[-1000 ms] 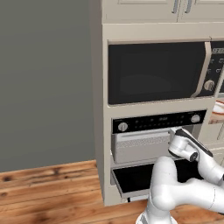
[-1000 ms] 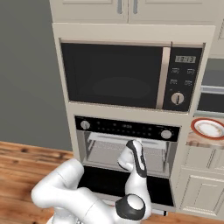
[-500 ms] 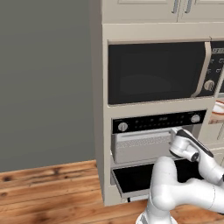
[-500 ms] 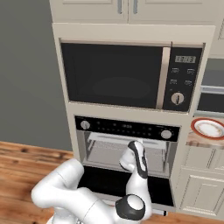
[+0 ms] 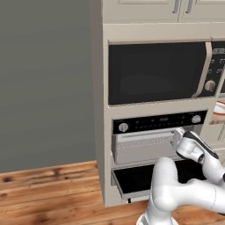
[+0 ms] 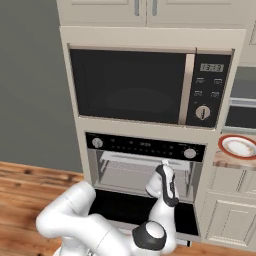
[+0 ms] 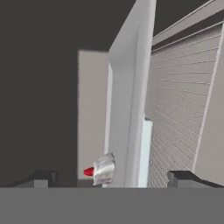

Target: Take the baked cake out of the oven and place it on the plate for cooling. Then close the oven door.

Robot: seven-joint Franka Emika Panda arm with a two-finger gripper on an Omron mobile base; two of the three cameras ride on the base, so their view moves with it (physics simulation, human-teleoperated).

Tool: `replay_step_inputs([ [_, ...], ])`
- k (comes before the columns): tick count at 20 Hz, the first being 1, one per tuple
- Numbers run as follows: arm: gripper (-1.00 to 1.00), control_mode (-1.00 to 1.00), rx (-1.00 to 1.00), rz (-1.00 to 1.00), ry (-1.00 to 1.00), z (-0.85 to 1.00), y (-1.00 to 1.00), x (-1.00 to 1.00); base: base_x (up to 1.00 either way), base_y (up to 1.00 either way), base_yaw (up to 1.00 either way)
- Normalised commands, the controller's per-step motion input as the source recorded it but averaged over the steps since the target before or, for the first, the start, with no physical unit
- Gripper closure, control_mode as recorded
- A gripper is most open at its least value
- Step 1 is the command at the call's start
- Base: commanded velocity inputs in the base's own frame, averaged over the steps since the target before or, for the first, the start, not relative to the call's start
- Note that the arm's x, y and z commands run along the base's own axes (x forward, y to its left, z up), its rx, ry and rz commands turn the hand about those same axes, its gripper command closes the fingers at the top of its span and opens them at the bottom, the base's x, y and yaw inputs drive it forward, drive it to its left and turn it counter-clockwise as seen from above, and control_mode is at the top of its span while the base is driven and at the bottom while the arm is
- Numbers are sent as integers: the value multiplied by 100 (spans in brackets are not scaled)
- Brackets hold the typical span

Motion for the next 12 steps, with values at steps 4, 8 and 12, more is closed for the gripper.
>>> replay_step_inputs([
  [4, -100, -100, 12, 1, -9, -38, 0, 11, 0, 0, 0],
  [8, -100, -100, 11, 0, -4, -42, 0, 3, 0, 0, 0],
  [12, -100, -100, 2, 0, -1, -34, 3, 0, 0, 0, 0],
])
